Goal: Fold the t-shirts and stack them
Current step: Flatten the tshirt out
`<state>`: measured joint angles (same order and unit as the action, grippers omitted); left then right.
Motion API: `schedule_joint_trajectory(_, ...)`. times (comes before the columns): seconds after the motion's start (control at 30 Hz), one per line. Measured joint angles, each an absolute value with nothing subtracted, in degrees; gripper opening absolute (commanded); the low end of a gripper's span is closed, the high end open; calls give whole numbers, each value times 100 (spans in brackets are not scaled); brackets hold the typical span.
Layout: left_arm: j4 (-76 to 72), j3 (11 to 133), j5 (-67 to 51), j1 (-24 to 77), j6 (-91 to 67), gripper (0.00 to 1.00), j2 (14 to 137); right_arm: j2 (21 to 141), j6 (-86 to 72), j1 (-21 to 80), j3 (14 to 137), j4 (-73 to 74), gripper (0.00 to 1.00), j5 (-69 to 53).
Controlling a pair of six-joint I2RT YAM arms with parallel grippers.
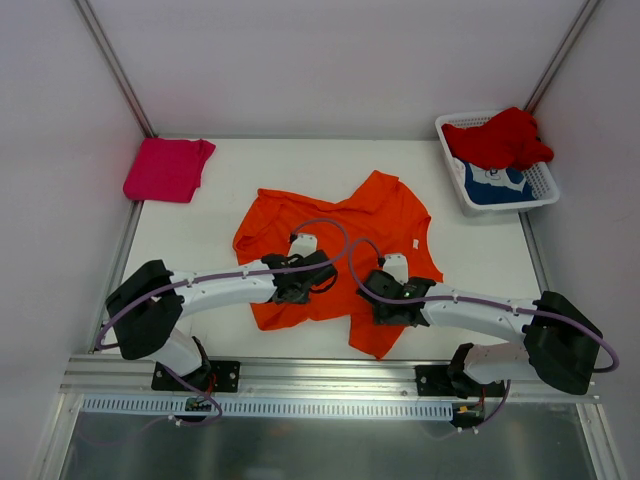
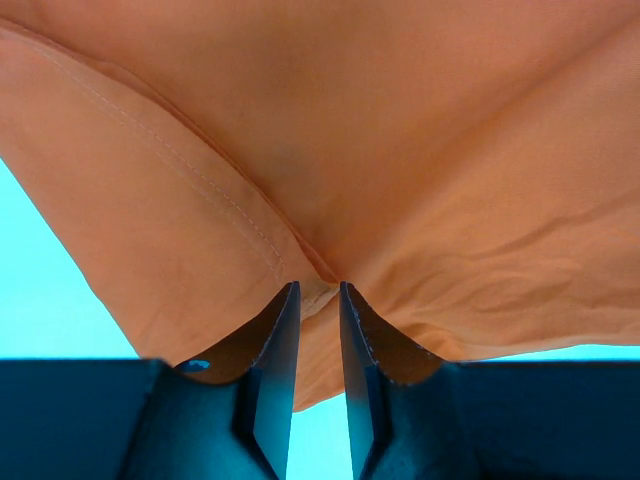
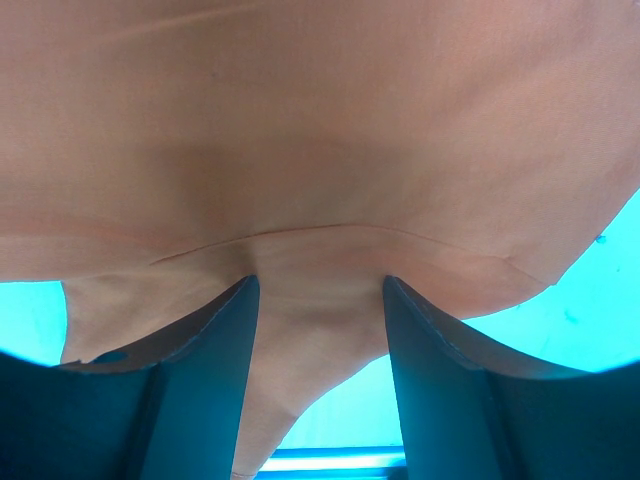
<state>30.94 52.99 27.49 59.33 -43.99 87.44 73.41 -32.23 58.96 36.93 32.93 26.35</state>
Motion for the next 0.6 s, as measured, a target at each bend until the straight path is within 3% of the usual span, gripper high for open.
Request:
schedule_joint_trajectory(0.07,3068,5299,2746,5933,-4399,24,8764,7341,-3223,5896,3693,3291,56,2628)
schedule_joint_trajectory(0.1,3063,5299,2746,5933,-4399,29,8779,7341,-3221,5896,3693,3291,56,2628)
schedule_joint_trajectory(0.27,3055,5299,2746,5933,-4405,30,8809,7341,-3208,5896,3693,3291,56,2626)
schedule_joint_trajectory(0.43,3044,5299,2749,5933,-4412,21,8809,7341,-3208,5896,3693,3291,56,2626)
schedule_joint_trajectory(0.6,3033,5288,2751,5933,-4410,20,8809,7338,-3205,5896,3693,3293,56,2628)
